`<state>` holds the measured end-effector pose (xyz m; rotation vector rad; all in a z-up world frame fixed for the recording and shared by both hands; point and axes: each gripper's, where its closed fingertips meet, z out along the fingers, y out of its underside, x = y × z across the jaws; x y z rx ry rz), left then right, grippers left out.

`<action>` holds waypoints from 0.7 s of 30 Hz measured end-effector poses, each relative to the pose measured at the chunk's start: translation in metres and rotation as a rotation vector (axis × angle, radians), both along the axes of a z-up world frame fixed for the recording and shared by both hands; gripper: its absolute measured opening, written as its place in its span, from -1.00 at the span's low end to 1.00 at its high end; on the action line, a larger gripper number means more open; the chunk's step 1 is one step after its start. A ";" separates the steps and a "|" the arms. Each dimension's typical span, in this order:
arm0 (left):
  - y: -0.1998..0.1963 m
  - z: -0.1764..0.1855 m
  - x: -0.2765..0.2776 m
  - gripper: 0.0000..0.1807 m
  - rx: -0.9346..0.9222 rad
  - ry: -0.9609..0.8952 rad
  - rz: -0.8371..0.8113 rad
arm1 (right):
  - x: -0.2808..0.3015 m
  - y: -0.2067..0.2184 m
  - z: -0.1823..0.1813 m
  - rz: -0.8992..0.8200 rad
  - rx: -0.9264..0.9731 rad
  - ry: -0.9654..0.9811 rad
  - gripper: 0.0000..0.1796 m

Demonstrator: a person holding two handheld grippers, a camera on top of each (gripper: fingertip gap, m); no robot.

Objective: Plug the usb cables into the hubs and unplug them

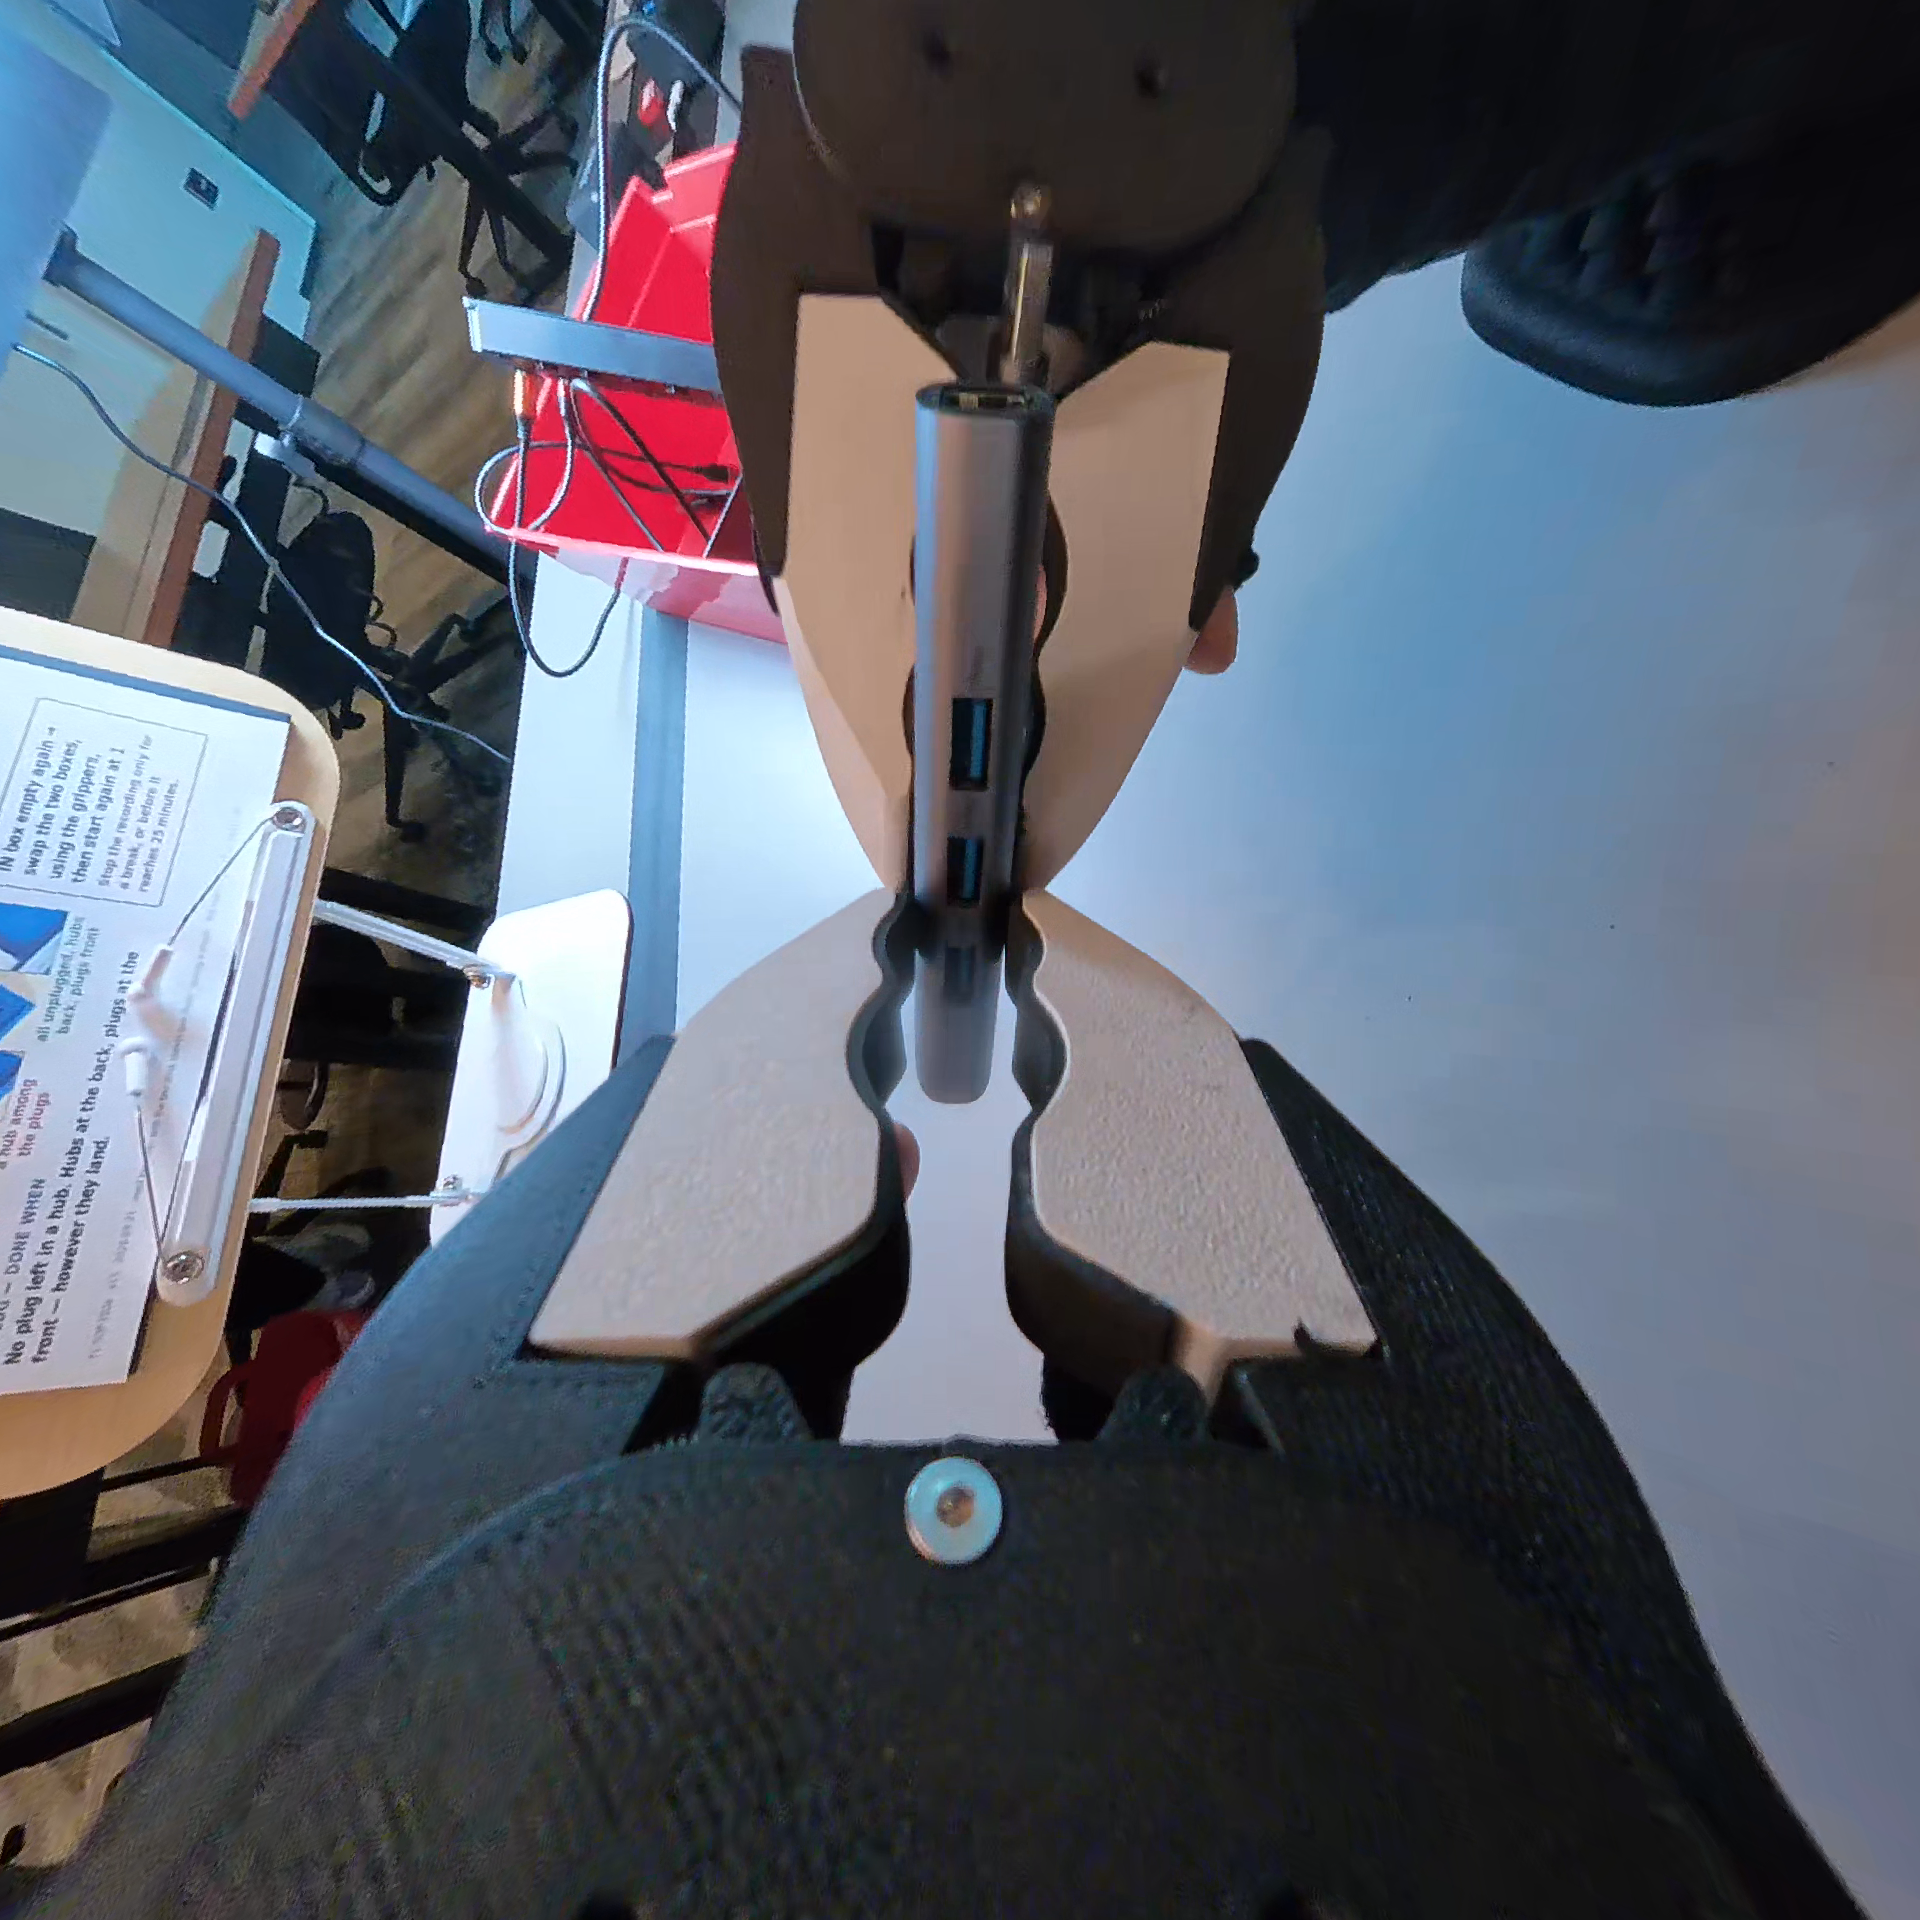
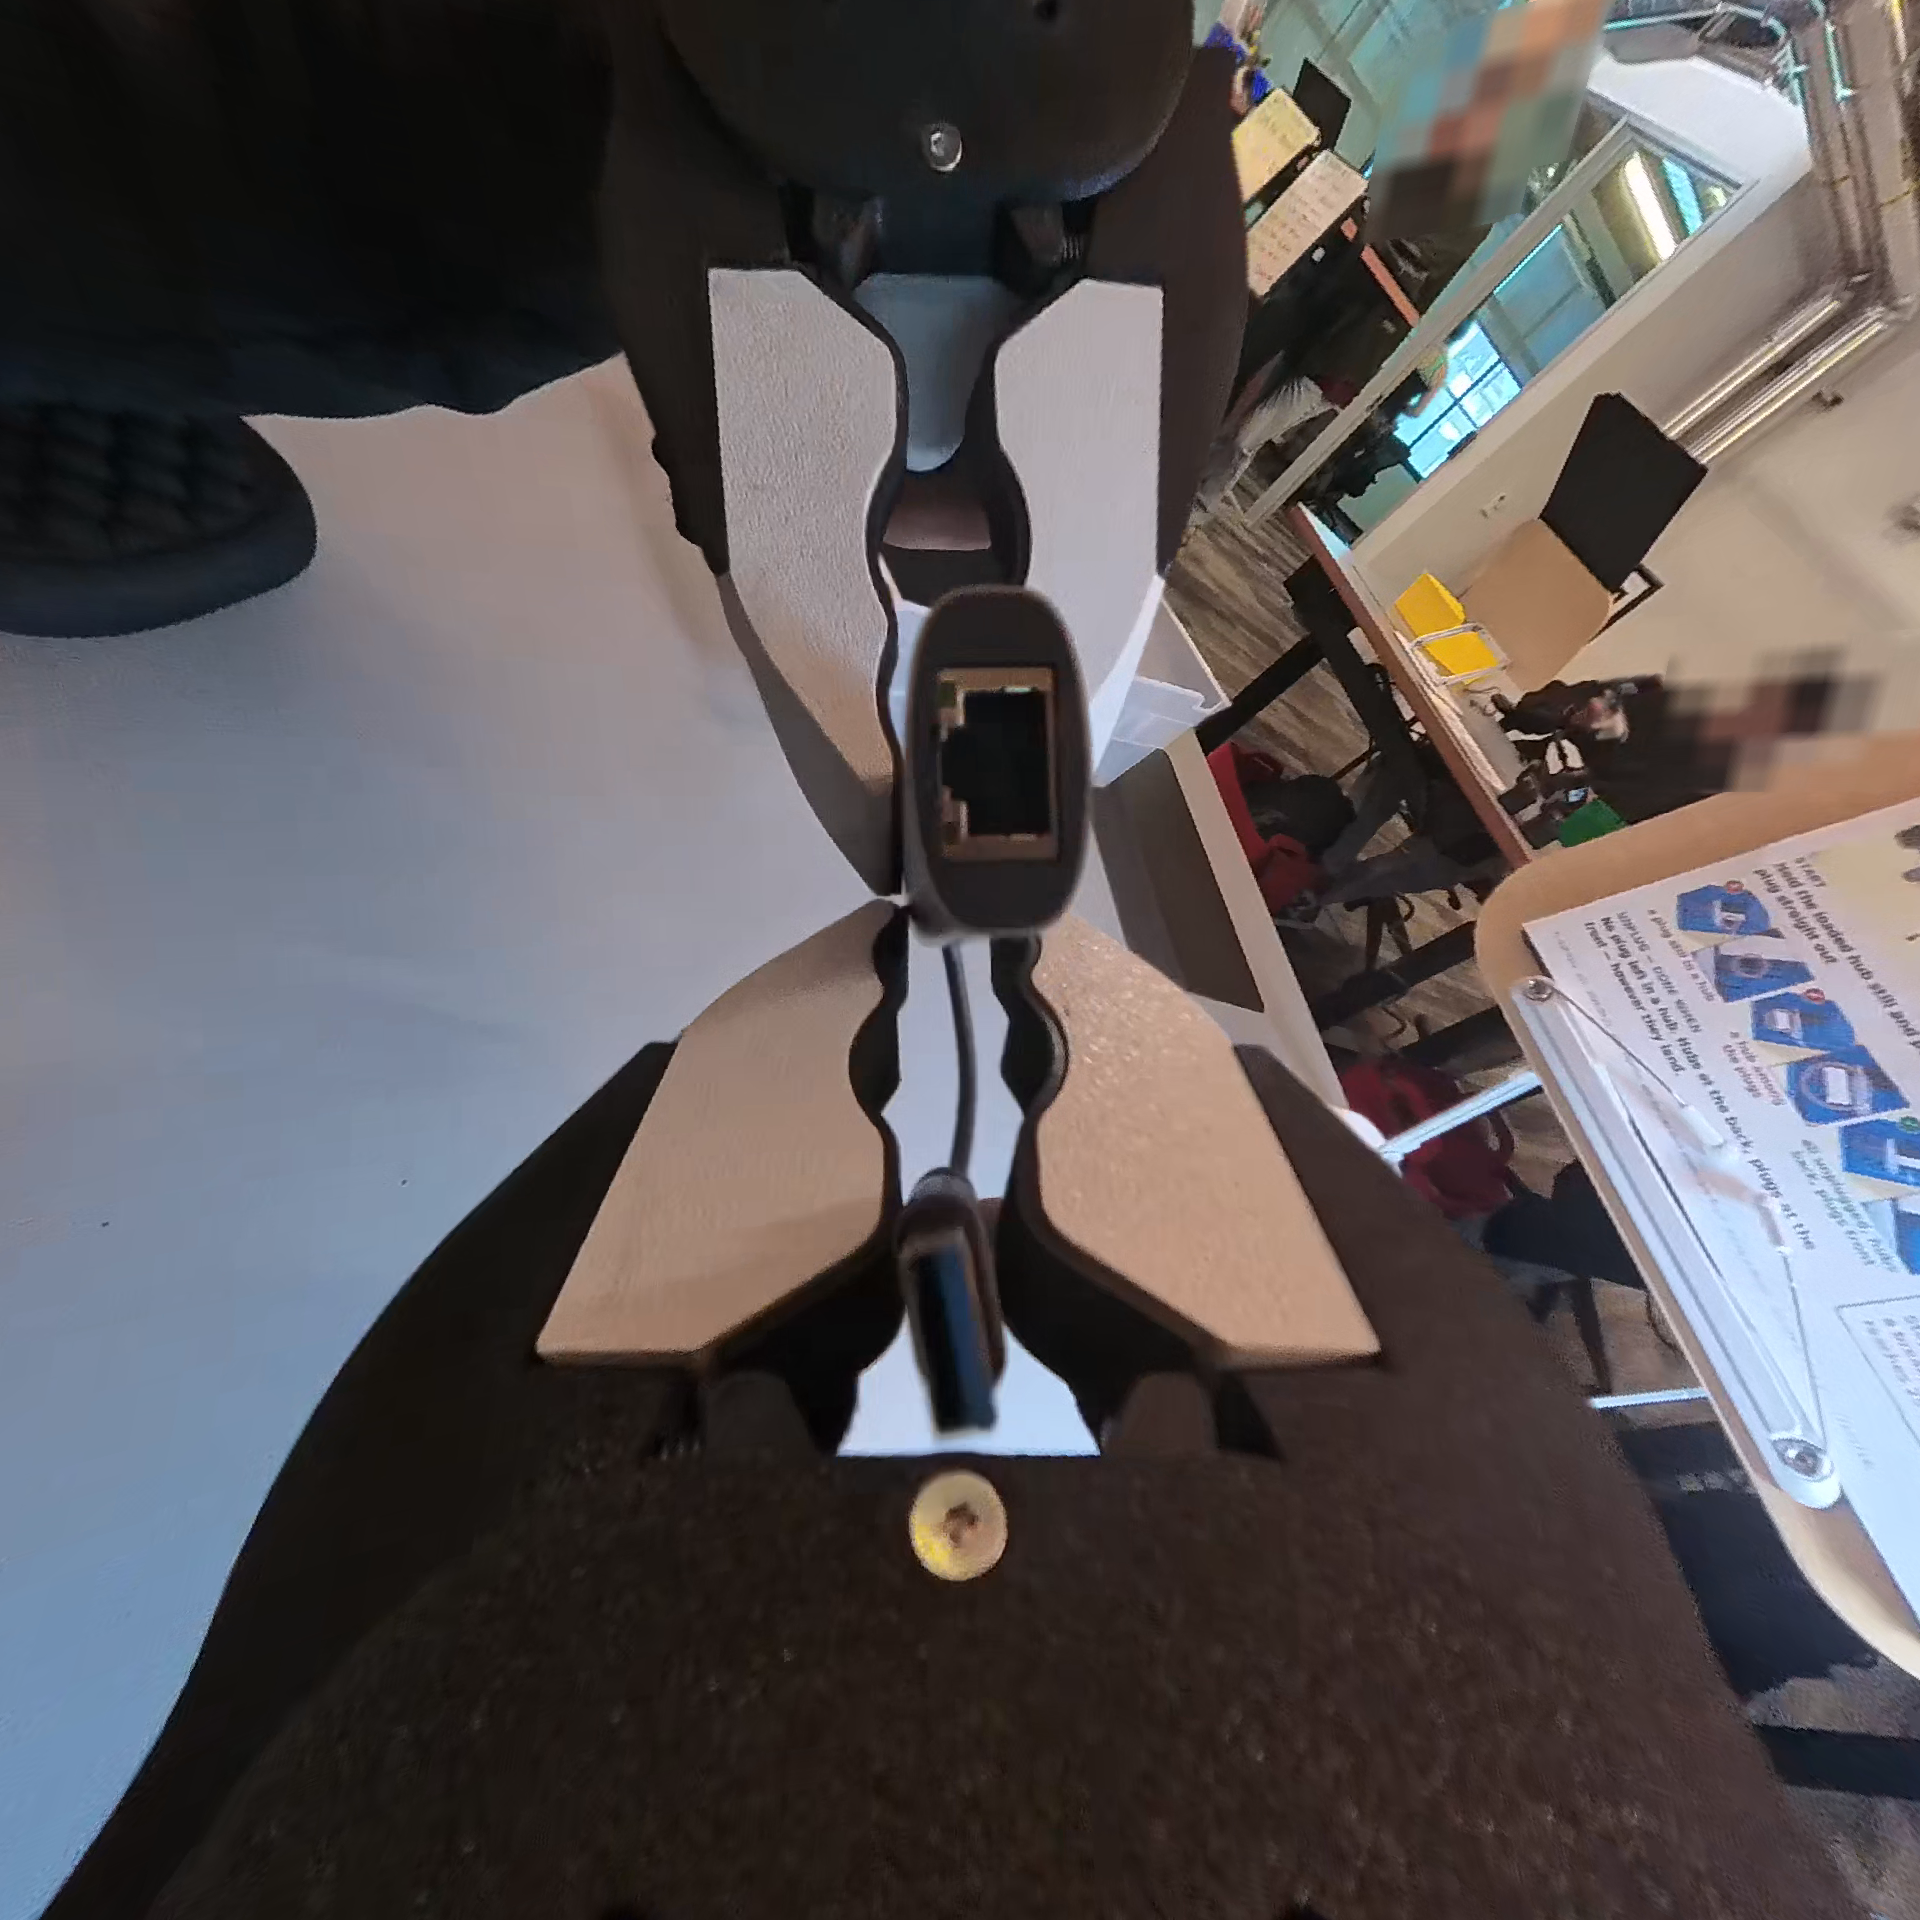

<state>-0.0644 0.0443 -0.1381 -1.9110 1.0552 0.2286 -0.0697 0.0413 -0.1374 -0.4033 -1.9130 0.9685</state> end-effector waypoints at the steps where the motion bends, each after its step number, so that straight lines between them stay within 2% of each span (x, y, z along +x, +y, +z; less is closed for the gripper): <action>1: -0.001 -0.001 -0.002 -0.82 -0.010 0.009 0.008 | 0.000 0.000 0.001 0.002 -0.003 0.005 -0.83; 12: -0.001 -0.012 -0.005 -0.81 -0.058 0.016 0.015 | 0.002 -0.006 0.000 0.038 -0.025 0.017 -0.81; 15: 0.002 -0.011 -0.006 -0.81 -0.042 -0.029 0.023 | -0.001 -0.002 0.001 0.013 -0.017 0.026 -0.81; 17: 0.005 0.000 -0.008 -0.76 0.006 -0.121 0.034 | -0.002 0.001 0.008 -0.011 -0.024 0.052 -0.82; 19: 0.002 0.024 -0.018 -0.64 0.076 -0.230 0.061 | -0.002 0.011 0.016 -0.061 0.000 0.074 -0.81; 21: -0.009 0.052 -0.043 -0.63 0.169 -0.307 0.129 | 0.000 0.022 0.024 -0.097 -0.002 0.092 -0.81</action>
